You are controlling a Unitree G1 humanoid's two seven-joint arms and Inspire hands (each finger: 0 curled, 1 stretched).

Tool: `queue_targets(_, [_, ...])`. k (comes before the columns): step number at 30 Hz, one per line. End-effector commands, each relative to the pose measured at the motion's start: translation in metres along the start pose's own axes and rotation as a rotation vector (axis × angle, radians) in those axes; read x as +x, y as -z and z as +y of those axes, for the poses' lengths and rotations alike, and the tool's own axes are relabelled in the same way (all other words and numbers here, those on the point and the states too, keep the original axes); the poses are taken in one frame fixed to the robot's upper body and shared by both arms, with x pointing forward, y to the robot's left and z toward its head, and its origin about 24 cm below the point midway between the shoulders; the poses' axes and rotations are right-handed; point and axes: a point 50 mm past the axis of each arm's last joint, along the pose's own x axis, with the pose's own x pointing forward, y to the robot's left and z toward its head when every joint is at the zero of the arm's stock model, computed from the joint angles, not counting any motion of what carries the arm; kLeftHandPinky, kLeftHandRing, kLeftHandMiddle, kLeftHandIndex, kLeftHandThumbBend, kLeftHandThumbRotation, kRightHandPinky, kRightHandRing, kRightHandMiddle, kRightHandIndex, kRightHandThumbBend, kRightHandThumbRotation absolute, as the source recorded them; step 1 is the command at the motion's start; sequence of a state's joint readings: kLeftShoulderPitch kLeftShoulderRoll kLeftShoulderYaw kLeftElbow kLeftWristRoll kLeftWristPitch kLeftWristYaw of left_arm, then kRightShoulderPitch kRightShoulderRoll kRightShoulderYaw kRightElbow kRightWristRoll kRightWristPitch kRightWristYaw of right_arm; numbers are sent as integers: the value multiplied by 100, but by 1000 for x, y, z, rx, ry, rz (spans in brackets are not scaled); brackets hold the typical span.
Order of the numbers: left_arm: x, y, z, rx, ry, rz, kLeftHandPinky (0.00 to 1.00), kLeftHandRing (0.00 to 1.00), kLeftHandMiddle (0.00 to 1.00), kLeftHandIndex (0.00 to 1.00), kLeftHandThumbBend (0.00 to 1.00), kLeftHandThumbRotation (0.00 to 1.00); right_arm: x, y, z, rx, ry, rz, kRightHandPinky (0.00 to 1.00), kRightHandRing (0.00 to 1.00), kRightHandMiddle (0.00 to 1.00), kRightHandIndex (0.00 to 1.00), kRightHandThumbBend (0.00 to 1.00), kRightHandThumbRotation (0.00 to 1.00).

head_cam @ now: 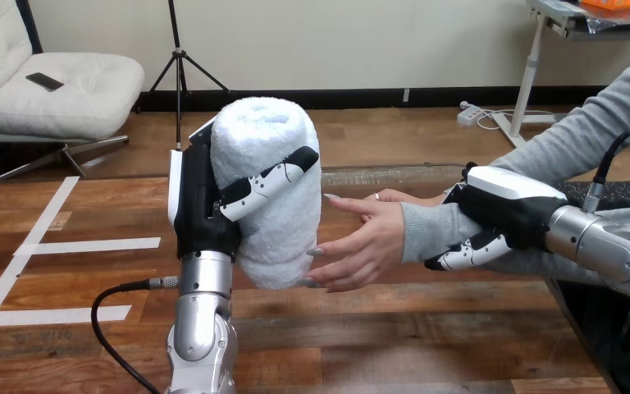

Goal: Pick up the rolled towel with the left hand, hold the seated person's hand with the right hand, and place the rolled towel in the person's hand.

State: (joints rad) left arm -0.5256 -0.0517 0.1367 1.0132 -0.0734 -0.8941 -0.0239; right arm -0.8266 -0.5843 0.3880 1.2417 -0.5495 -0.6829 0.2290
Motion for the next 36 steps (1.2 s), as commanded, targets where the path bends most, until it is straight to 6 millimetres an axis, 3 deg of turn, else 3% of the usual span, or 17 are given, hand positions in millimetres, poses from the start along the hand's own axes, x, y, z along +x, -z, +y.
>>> queue_targets(1, [30,-26,-16,-31,39,-133,30,33,38,40,65,0,21,-46,-36,-27,118,-177,26,29,33,34,58,37])
queue_targets(36, [29,-24,-23,-35,36,-123,30,33,38,40,65,0,23,-54,-38,-30,117,-208,24,27,31,32,57,35])
